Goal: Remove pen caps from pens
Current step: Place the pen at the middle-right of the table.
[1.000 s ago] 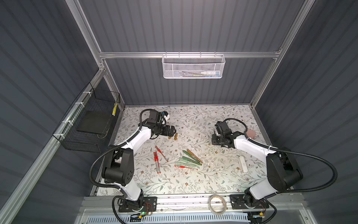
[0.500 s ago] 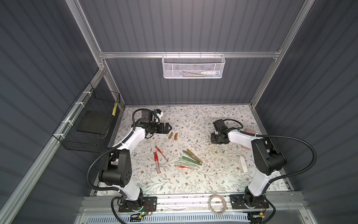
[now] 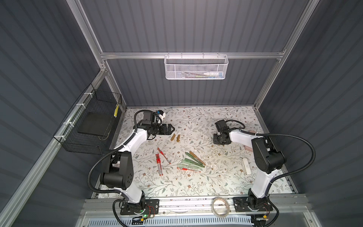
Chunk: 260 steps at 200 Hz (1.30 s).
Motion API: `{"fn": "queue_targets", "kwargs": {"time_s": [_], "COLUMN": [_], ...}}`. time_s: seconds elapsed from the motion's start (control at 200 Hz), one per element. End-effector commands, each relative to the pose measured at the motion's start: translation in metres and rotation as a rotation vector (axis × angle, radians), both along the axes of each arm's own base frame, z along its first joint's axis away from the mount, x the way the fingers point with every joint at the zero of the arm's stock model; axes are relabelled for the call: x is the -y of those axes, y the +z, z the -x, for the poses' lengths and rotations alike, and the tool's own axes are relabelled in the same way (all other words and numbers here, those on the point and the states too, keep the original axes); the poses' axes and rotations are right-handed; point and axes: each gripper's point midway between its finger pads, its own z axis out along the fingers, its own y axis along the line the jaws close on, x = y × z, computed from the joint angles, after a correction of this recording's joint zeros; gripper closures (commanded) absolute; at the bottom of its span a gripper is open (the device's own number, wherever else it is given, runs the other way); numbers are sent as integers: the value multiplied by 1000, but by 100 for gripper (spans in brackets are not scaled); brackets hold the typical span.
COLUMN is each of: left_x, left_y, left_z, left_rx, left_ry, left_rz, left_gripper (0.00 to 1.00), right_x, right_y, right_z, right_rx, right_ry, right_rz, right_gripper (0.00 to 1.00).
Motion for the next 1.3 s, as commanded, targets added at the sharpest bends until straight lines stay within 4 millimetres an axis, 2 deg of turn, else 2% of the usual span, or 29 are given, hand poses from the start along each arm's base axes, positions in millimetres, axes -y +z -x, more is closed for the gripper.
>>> {"fn": "queue_targets", "kwargs": {"time_s": [0.0,0.105,0.22,0.335,0.52,0.67,0.74,0.775,0.941,1.021,1.141,1.296], "left_x": [-2,-3,-6,-7,-9,-9,-10,-10,-12,-13,-13,-14], "left_y": [12,19,14,20,18,19,17,18,16,16,15,13], "left_z": [-2,-3,-5,-4,-5,-6,-7,-7,-7,-8,-8,-9], "left_rx": [8,13,10,11,8,10,7,7,9,4,3,-6], "left_ry": [11,13,21,24,33,30,34,34,31,37,33,37], "left_rz": [22,24,22,30,33,37,34,34,29,29,27,29], "left_gripper": [0,0,0,0,0,0,0,0,0,0,0,0], "right_x": [9,7,7,7,8,8,7,8,-13,-30,-63,-101], "right_y": [-6,-4,-5,-2,5,13,25,29,73,83,86,76], "right_z": [6,8,7,8,7,8,5,11,19,28,44,64], "right_rx": [-38,-37,-28,-37,-19,2,28,12,102,99,72,38], "right_ry": [-15,-13,-8,-8,-8,-6,-8,-7,65,119,238,356], "right_rz": [46,26,31,28,34,21,14,13,-36,-72,-112,-130], "right_gripper": [86,85,82,80,76,75,76,75,70,66,60,52]}}
